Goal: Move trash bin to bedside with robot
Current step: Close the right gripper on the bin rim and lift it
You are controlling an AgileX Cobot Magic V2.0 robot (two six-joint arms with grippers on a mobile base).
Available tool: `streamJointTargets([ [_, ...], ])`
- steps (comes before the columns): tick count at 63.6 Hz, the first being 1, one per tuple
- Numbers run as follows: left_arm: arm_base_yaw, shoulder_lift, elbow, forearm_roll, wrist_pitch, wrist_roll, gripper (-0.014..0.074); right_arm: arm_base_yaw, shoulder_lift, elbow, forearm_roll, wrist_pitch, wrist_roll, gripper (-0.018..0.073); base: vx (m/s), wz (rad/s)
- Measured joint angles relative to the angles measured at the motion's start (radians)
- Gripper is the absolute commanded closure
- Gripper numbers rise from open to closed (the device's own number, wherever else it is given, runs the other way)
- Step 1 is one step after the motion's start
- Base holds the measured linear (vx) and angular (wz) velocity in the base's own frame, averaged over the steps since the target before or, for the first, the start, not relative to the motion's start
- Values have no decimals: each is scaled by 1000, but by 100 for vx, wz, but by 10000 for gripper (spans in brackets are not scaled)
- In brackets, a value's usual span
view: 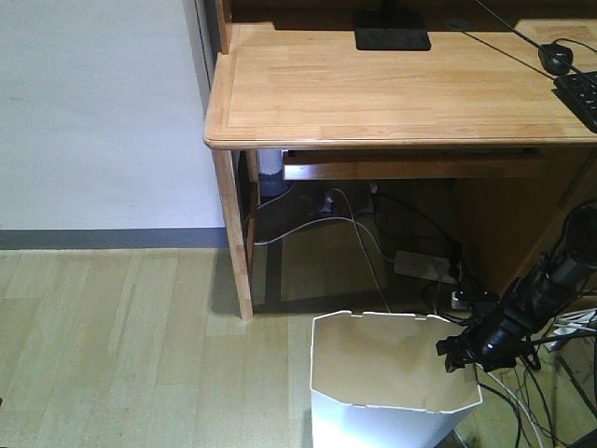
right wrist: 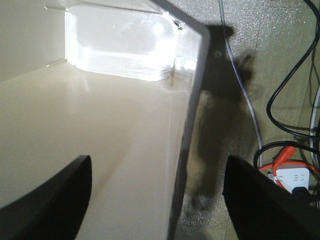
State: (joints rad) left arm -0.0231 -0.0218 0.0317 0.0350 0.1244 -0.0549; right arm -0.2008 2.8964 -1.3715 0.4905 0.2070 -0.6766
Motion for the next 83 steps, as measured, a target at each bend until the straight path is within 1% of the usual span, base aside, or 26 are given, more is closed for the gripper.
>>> streamJointTargets([
  [10,0,0,0,0,0,0,603,0,61,-80,6,16,0,41,0,0],
  [15,0,0,0,0,0,0,603,0,91,-115,8,36,0,102,0,0],
  [16,0,0,0,0,0,0,603,0,93,-122,8,41,0,123,0,0],
  [20,0,0,0,0,0,0,603,0,112,-144,10,63,0,263,0,0],
  [21,0,0,0,0,0,0,603,0,116,-149,11,70,0,281,0,0],
  [24,0,0,0,0,0,0,603,0,127,-165,14,92,0,443,0,0],
  [26,0,0,0,0,0,0,603,0,131,-173,17,101,0,526,0,0],
  [28,0,0,0,0,0,0,603,0,136,-181,15,104,0,578,0,0],
  [43,0,0,0,0,0,0,603,-9,136,-204,54,135,-13,570,0,0],
  [48,0,0,0,0,0,0,603,-9,126,-185,97,136,-46,568,0,0],
  [52,0,0,0,0,0,0,603,-9,106,-154,156,129,-99,568,0,0],
  [56,0,0,0,0,0,0,603,-8,78,-112,217,110,-175,568,0,0],
  [65,0,0,0,0,0,0,603,-19,9,-17,408,84,-424,568,0,0],
  [69,0,0,0,0,0,0,603,-40,-24,31,519,92,-553,567,0,0],
  [70,0,0,0,0,0,0,603,-43,-31,37,532,94,-566,566,0,0],
  [74,0,0,0,0,0,0,603,-75,-65,87,641,127,-681,565,0,0],
  [79,0,0,0,0,0,0,603,-114,-112,148,746,170,-788,565,0,0],
  [83,0,0,0,0,0,0,603,-143,-154,196,806,210,-846,564,0,0],
])
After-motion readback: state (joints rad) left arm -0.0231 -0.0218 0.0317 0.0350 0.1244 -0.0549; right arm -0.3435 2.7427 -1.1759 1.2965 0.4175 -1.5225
